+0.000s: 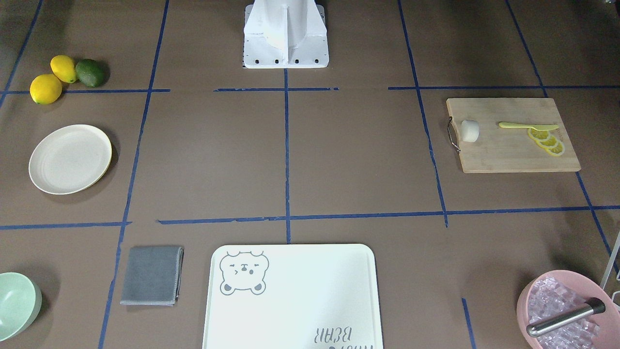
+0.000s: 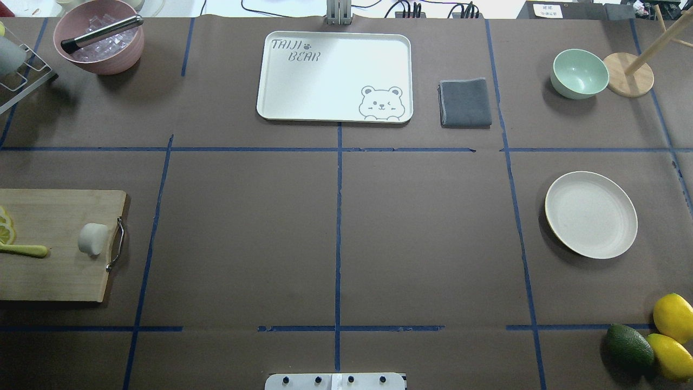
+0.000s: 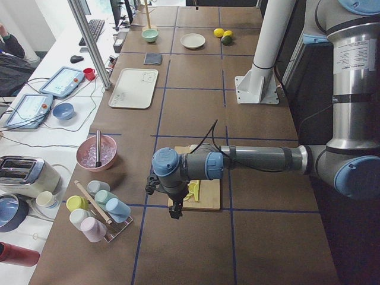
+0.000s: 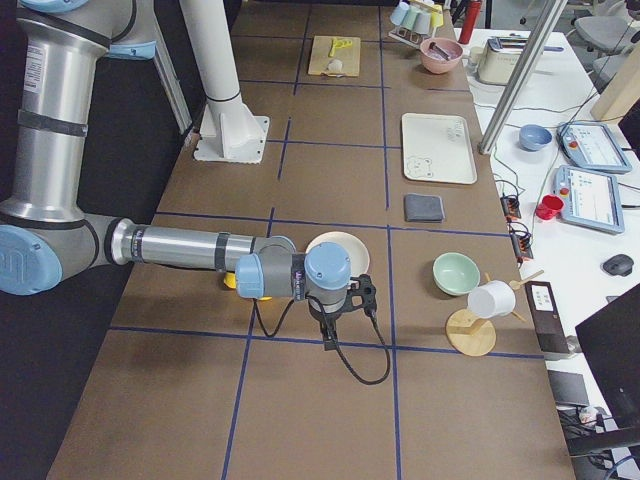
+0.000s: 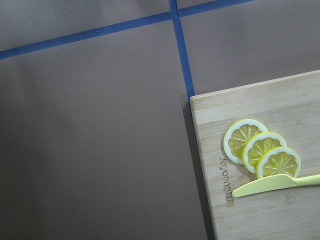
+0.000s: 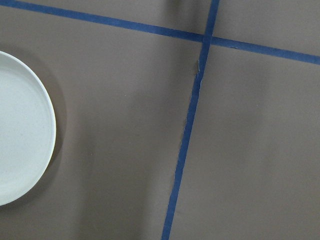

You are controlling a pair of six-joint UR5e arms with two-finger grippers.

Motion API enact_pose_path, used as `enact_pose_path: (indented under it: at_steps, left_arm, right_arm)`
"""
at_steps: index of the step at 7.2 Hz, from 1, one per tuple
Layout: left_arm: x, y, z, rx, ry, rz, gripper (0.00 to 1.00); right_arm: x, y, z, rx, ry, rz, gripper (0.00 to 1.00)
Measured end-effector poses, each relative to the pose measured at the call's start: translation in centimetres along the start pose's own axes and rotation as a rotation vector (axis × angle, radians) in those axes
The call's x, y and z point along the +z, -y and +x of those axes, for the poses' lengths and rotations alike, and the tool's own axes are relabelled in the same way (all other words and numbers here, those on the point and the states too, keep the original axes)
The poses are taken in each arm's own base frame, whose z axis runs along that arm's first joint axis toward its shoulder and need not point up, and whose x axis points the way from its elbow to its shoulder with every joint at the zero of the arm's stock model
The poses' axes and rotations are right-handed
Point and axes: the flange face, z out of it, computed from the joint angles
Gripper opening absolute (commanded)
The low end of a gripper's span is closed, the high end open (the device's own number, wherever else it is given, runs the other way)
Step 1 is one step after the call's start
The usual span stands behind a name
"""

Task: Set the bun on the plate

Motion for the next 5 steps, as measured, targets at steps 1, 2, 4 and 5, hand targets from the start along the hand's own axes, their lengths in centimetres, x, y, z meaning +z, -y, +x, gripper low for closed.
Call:
enact_pose_path:
  at_steps: [1, 2, 4, 5]
  left_arm:
    - [0.1, 0.0, 0.0, 0.001, 0.0, -0.002, 1.0]
    - [0.1, 0.0, 0.0, 0.0, -0.001, -0.002, 1.0]
    - [0.2, 0.0, 0.1, 0.001, -0.002, -0.004, 1.0]
    - [0.2, 0.0, 0.1, 0.001, -0.002, -0.004, 1.0]
  right_arm:
    - [0.5, 1.4, -1.6, 0.013, 0.004, 0.002, 1.0]
    - [1.7, 2.7, -4.1, 0.035, 0.011, 0.015, 1.0]
    - [5.6, 3.9, -8.7, 0.084, 0.032, 0.051, 1.0]
    - [7.8, 3.9, -10.2, 0.1, 0.039, 0.073, 1.0]
